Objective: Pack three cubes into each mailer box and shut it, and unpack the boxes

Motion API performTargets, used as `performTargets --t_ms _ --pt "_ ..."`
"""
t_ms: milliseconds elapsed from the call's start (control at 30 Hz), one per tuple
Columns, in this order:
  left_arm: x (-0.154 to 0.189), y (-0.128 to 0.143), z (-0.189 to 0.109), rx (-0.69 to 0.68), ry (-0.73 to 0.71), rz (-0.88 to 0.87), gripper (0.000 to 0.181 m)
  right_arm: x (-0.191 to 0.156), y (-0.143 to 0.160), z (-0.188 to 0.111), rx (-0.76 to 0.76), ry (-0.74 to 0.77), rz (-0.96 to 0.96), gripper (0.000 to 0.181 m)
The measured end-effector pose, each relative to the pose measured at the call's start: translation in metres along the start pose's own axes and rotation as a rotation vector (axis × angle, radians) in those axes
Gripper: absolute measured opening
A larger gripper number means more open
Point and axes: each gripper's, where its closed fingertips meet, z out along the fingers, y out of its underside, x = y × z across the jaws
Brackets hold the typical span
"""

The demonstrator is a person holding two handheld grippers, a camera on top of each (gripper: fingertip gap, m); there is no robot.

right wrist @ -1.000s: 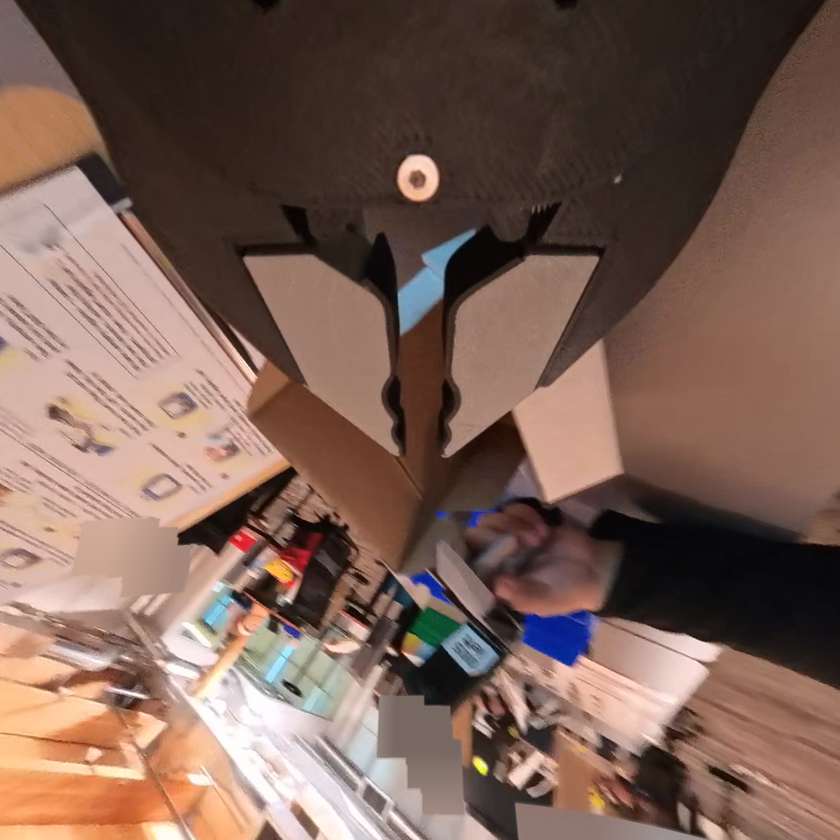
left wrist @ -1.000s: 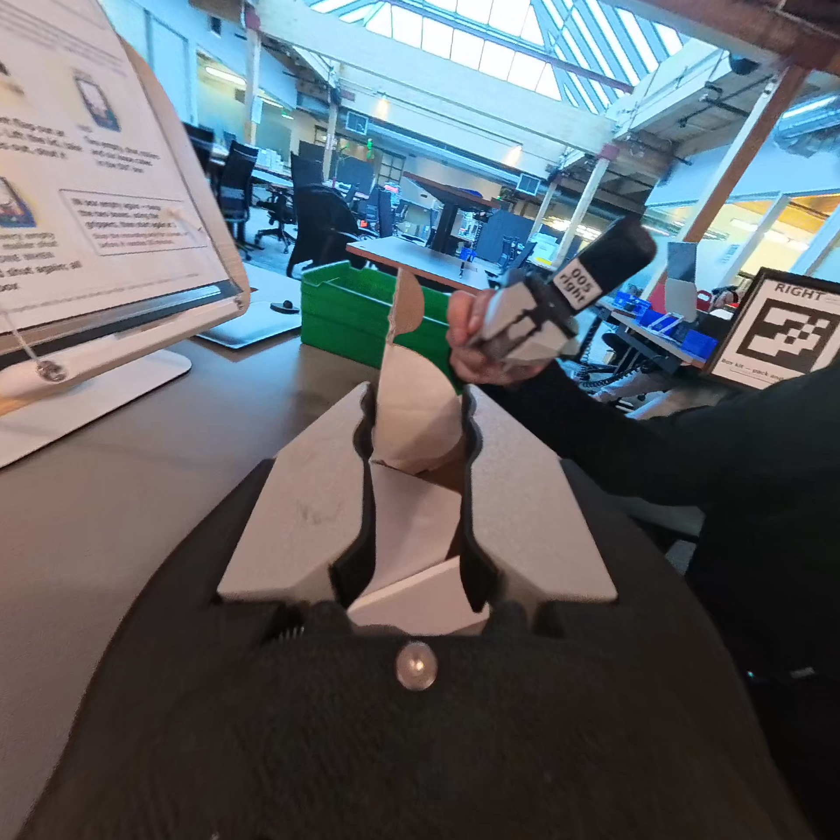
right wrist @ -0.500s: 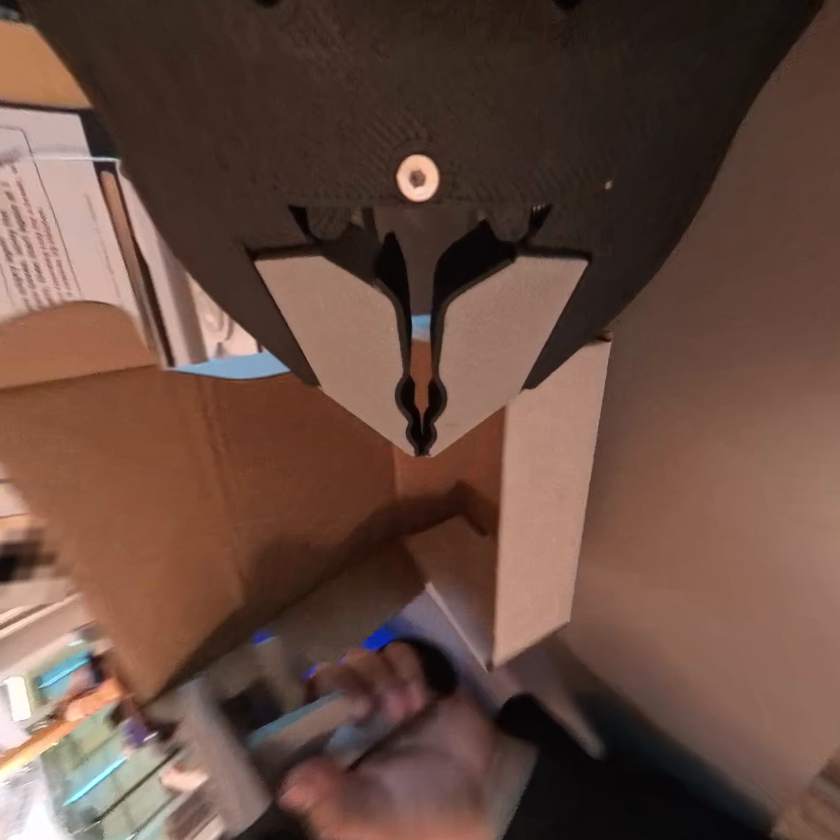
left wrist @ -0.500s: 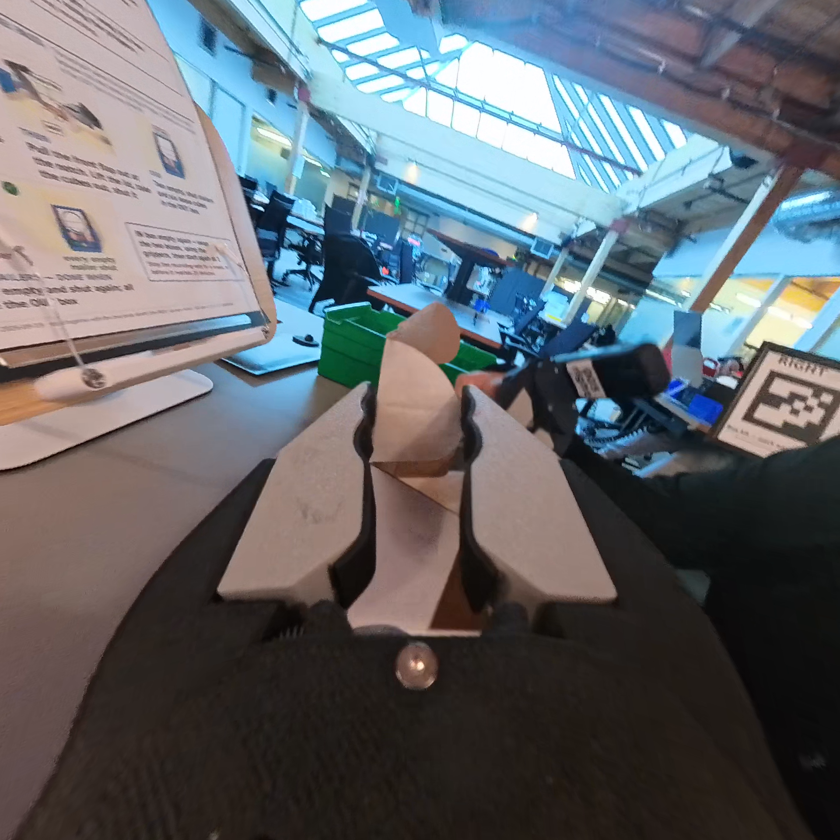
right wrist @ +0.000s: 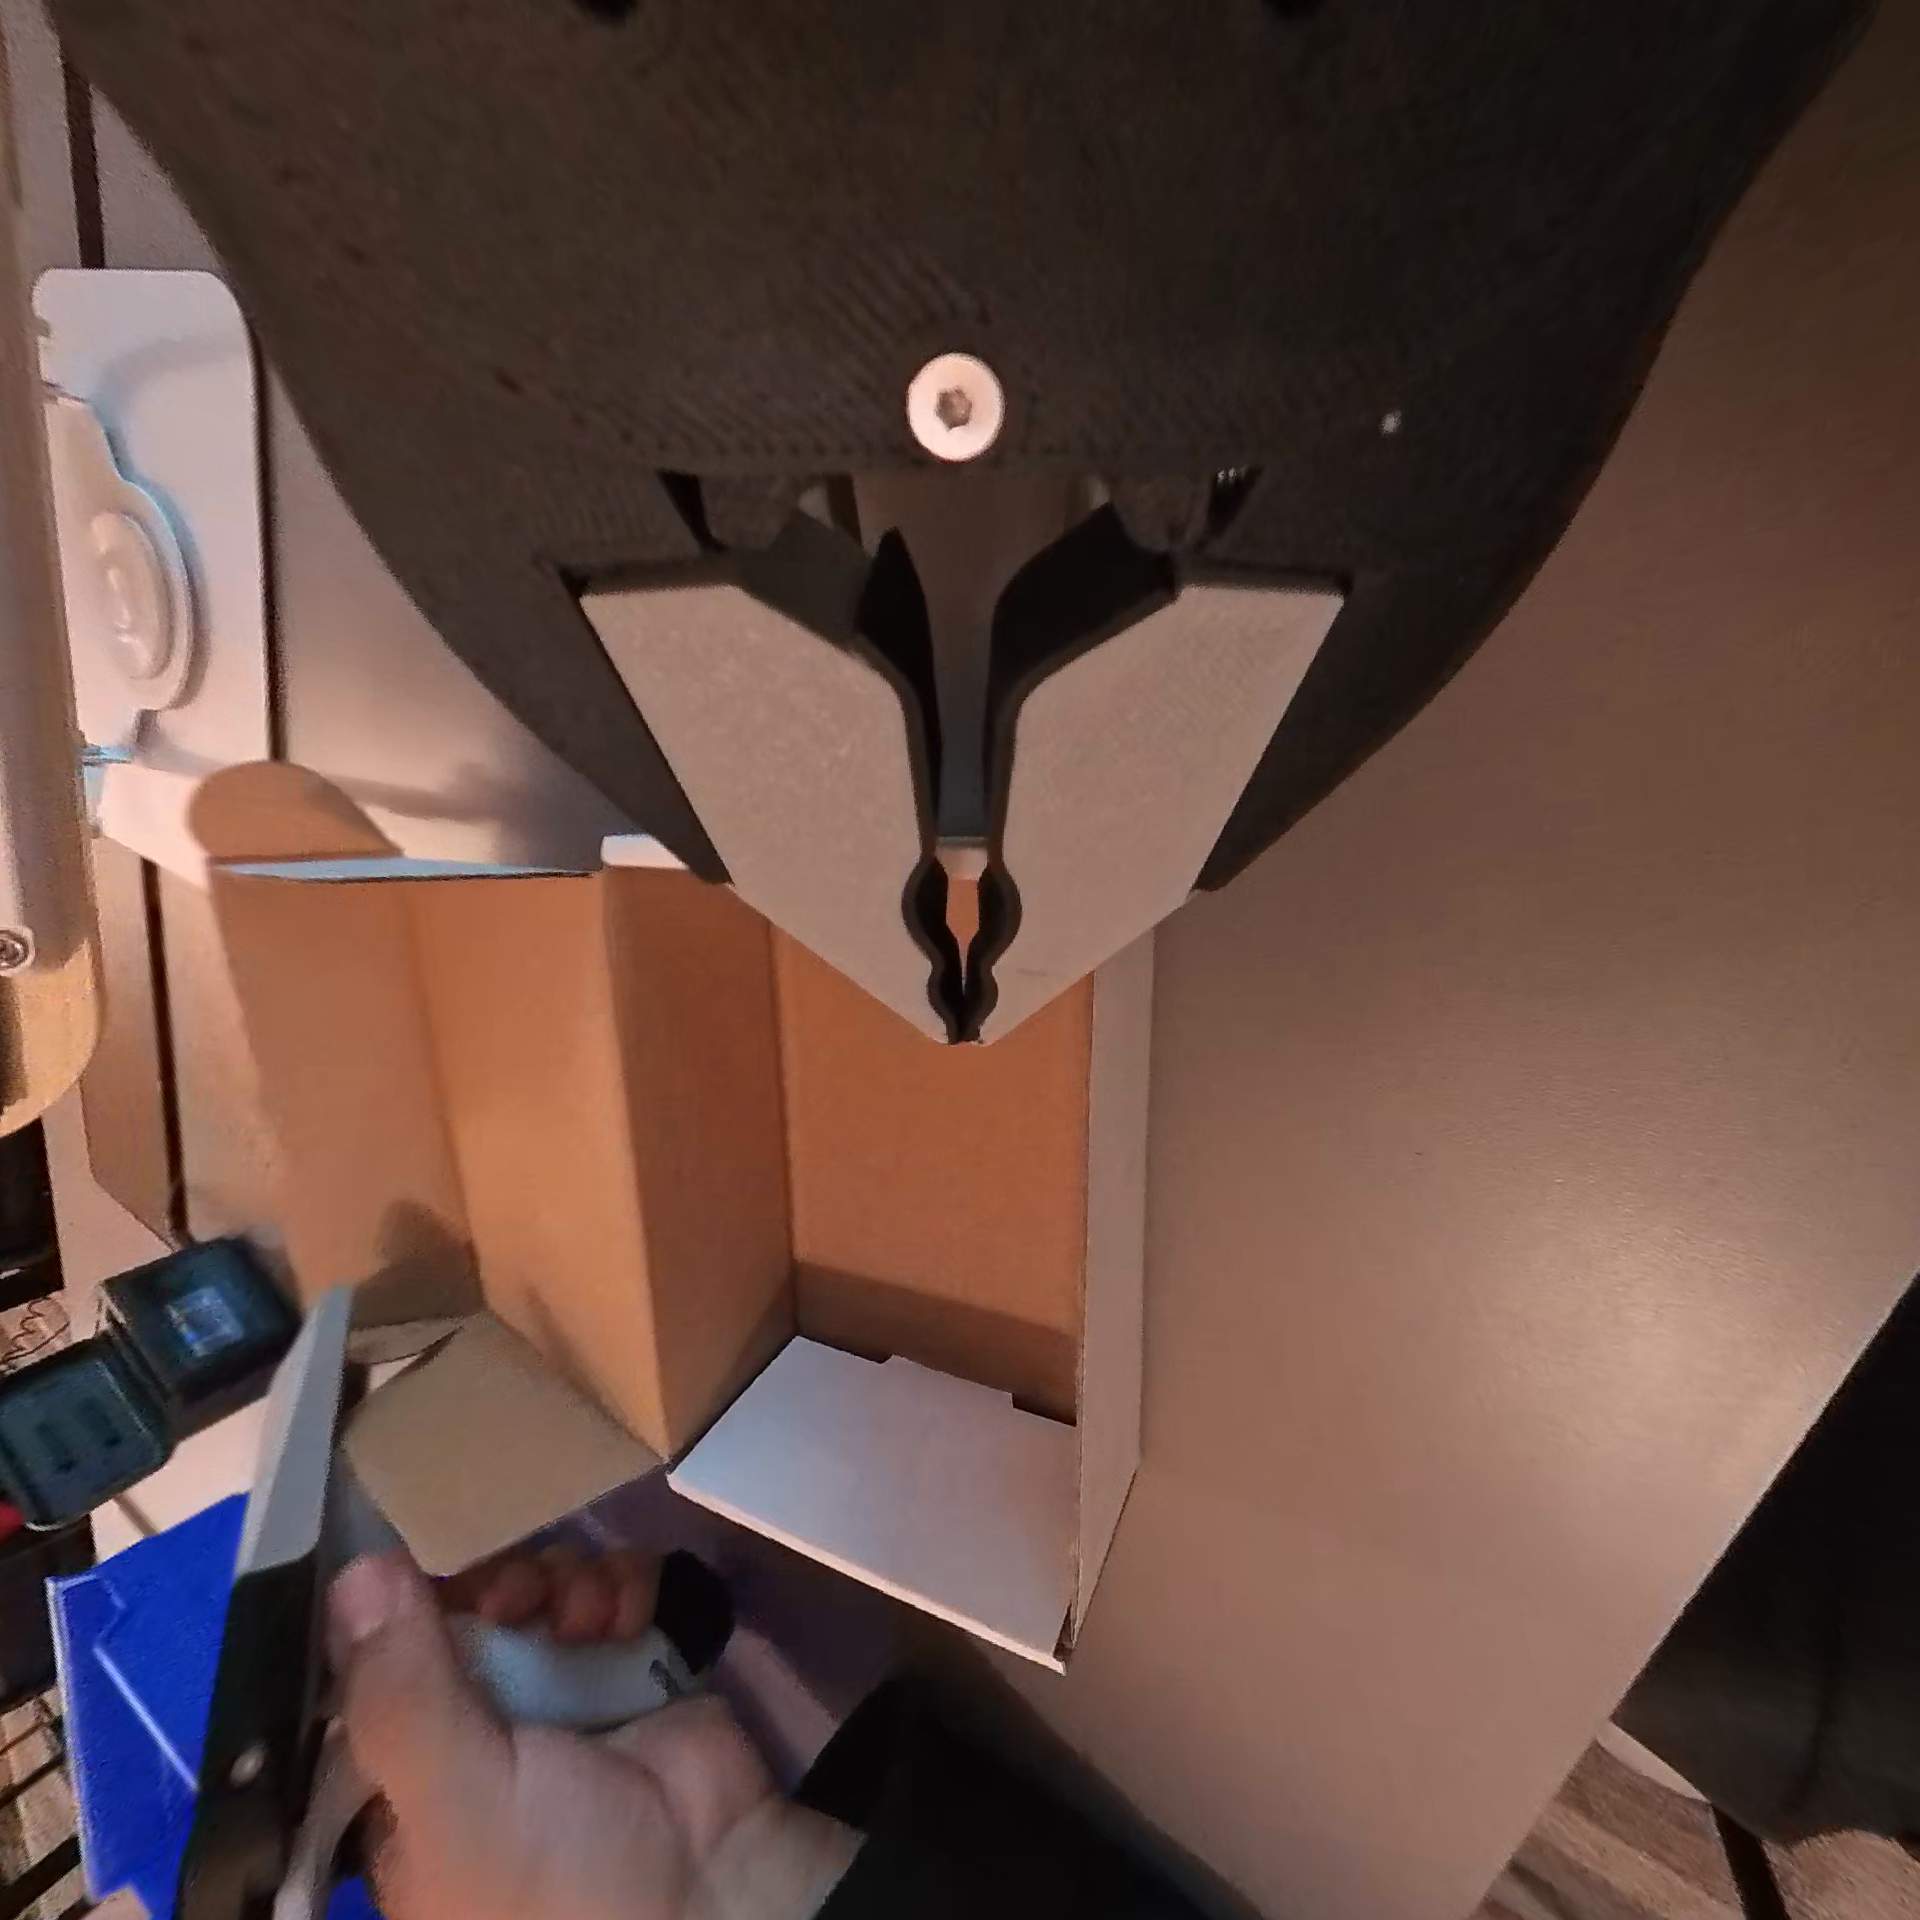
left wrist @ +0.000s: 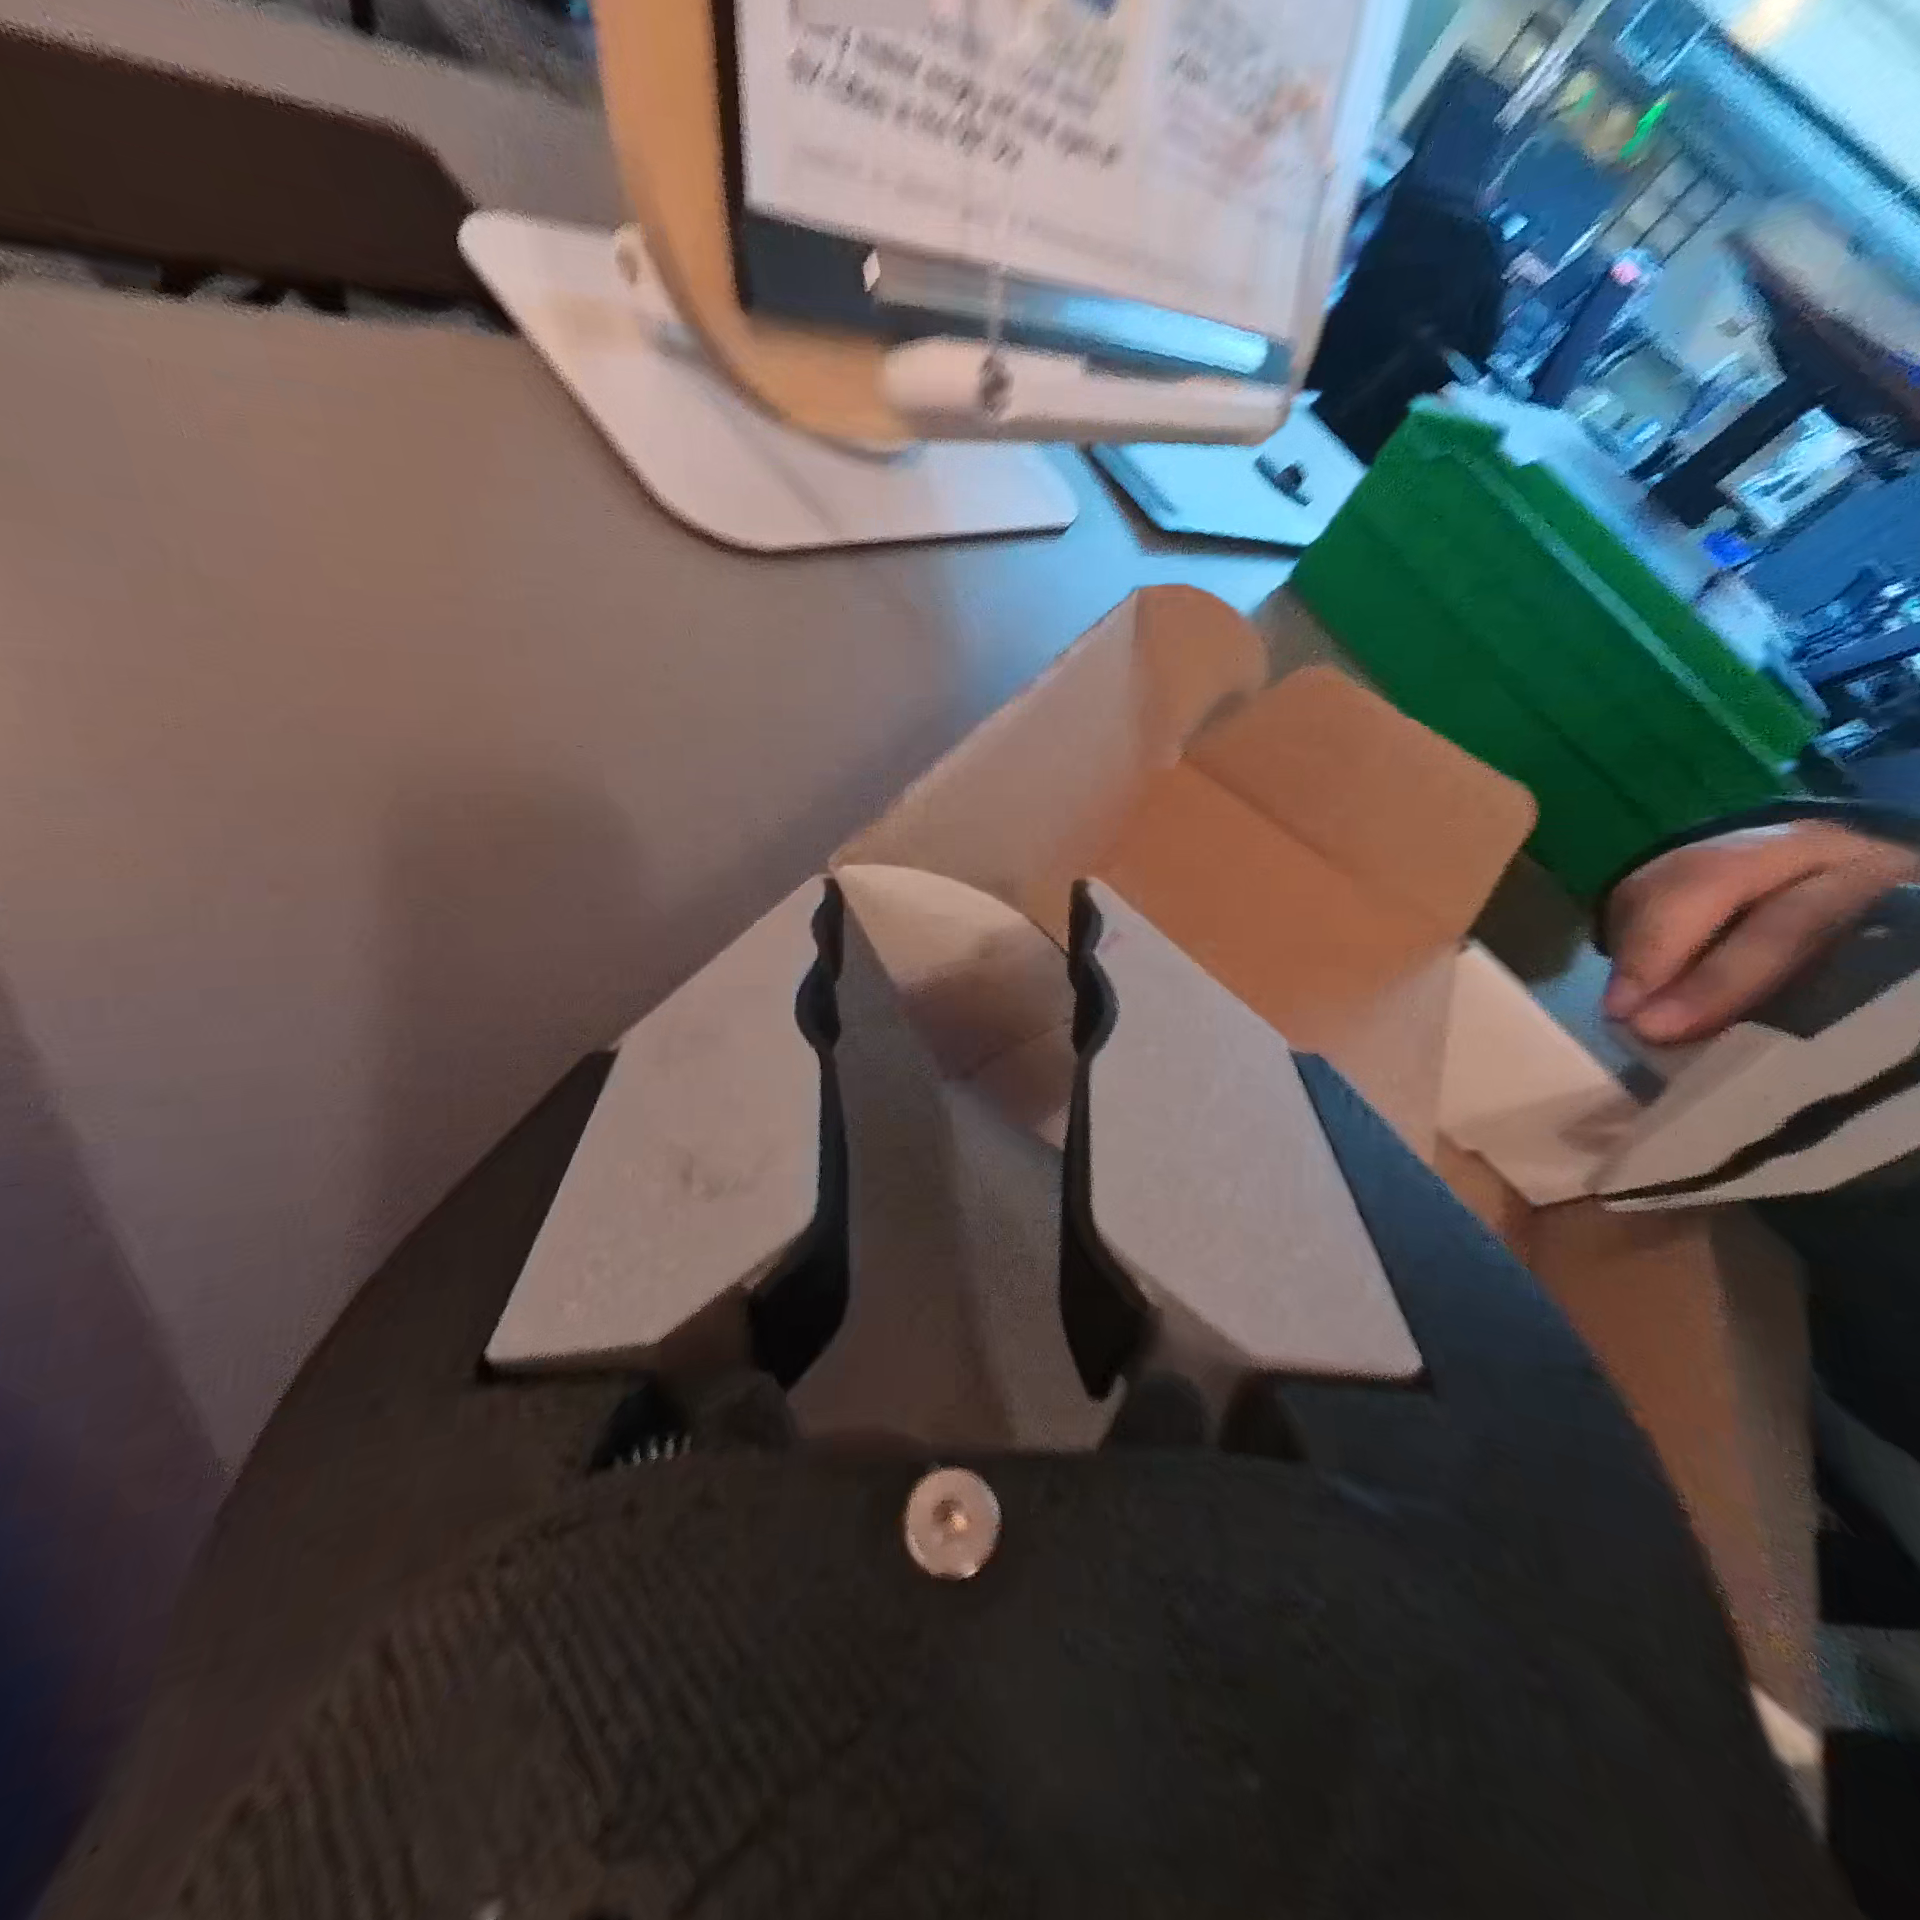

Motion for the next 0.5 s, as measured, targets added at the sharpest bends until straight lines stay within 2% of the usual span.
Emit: performTargets --t_ms 133,200,300,367,467,500 --pt "-0.016 0.012 0.006 -0.068 -0.101 0.072 0.036 -0.003 -0.004 0.000 0.022 -0.012 0.000 0.000" --pt "-0.020 0.020 0.009 -0.129 -0.170 0.190 0.015 -0.006 -0.006 0.000 0.034 -0.028 0.004 0.000" --pt "-0.017 0.017 0.011 -0.117 -0.225 0.274 0.006 -0.003 -0.011 -0.002 0.051 -0.011 -0.006 0.000" --pt "-0.012 0.012 0.009 -0.092 -0.214 0.274 0.015 0.013 -0.018 -0.009 0.094 0.089 -0.008 0.001" --pt "-0.007 0.006 0.007 -0.056 -0.187 0.247 0.036 0.037 -0.026 -0.028 0.170 0.226 0.029 0.012" --pt "-0.005 0.002 0.007 -0.038 -0.175 0.243 0.041 0.045 -0.027 -0.035 0.194 0.264 0.066 0.021"
